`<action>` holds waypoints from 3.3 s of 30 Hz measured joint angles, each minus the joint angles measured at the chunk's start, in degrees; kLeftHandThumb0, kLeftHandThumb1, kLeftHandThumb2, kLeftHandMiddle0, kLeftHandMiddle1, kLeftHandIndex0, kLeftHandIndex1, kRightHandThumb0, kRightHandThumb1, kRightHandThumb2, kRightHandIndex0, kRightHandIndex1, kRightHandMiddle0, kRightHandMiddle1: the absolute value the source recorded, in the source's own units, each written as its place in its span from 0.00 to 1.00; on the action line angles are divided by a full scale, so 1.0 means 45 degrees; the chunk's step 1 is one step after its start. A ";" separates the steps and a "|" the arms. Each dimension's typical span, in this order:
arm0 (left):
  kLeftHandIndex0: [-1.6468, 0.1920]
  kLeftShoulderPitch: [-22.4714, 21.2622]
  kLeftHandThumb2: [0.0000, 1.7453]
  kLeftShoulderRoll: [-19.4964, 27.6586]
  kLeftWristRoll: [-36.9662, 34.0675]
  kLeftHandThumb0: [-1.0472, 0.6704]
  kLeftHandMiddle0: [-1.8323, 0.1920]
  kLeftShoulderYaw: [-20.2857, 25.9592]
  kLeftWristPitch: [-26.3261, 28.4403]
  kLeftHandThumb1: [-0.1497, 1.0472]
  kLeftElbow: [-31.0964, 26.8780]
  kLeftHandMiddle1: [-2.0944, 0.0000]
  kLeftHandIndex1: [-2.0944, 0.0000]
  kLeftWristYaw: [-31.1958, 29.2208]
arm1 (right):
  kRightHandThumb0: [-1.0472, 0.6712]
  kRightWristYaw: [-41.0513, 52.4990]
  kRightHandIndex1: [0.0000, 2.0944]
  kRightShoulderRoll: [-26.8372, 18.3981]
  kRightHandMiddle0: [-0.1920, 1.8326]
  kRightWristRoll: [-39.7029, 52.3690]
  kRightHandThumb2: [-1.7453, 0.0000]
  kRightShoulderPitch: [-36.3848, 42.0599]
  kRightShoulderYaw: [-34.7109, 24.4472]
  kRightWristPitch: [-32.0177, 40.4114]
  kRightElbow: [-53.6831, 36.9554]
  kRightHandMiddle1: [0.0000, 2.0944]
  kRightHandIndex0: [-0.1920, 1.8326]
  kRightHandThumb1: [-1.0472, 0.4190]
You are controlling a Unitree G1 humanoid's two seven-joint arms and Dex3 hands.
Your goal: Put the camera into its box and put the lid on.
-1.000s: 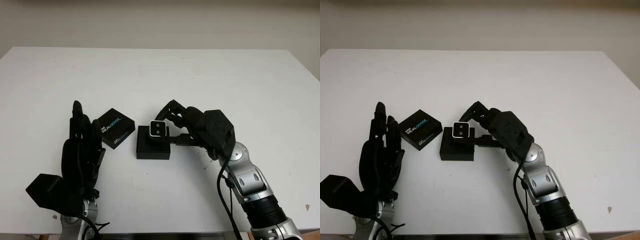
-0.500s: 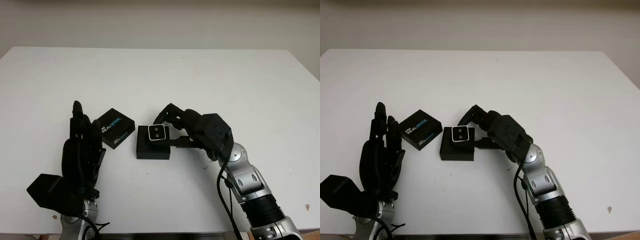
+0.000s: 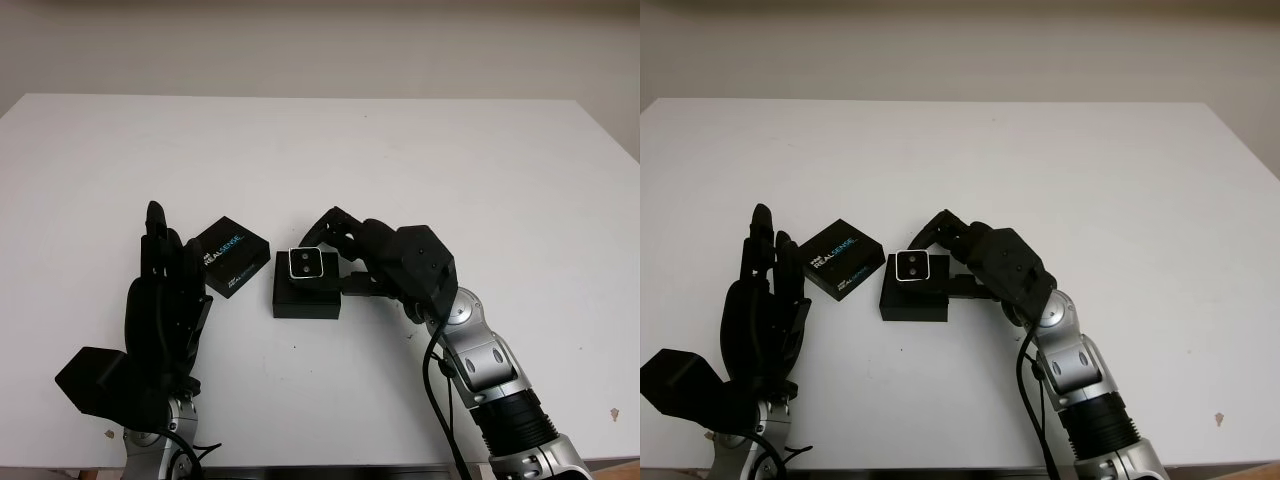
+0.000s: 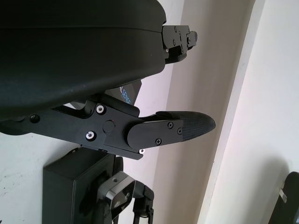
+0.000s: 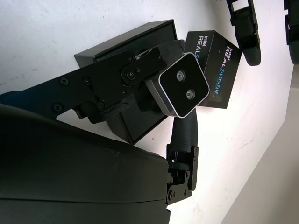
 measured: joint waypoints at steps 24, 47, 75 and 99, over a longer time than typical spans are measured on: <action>0.94 0.0001 0.27 0.0036 -0.0141 0.28 0.93 0.0008 0.0004 1.00 -0.0004 0.97 0.97 -0.0063 | 0.40 -0.0223 0.03 -0.0068 0.19 -0.0296 0.97 0.0244 0.0002 0.0101 -0.0057 0.89 0.19 0.05; 0.94 0.0000 0.26 -0.0002 -0.0128 0.28 0.93 0.0009 -0.0005 1.00 0.0004 0.97 0.97 0.0027 | 0.40 -0.0222 0.03 -0.0056 0.19 -0.0477 0.97 0.0457 0.0119 -0.0444 0.0052 0.90 0.20 0.05; 0.94 0.0002 0.27 0.0042 -0.0145 0.29 0.93 0.0086 -0.0040 1.00 0.0033 0.97 0.97 -0.0039 | 0.32 -0.0902 0.01 -0.0629 0.15 -0.2895 0.97 0.1017 0.0987 -0.1707 -0.0627 0.12 0.04 0.09; 0.94 0.0012 0.26 0.0062 -0.0215 0.29 0.92 0.0181 -0.0125 1.00 0.0156 0.97 0.97 -0.0178 | 0.22 -0.1523 0.04 -0.0562 0.18 -0.1737 0.97 0.0092 -0.0425 -0.2773 -0.0600 0.07 0.08 0.12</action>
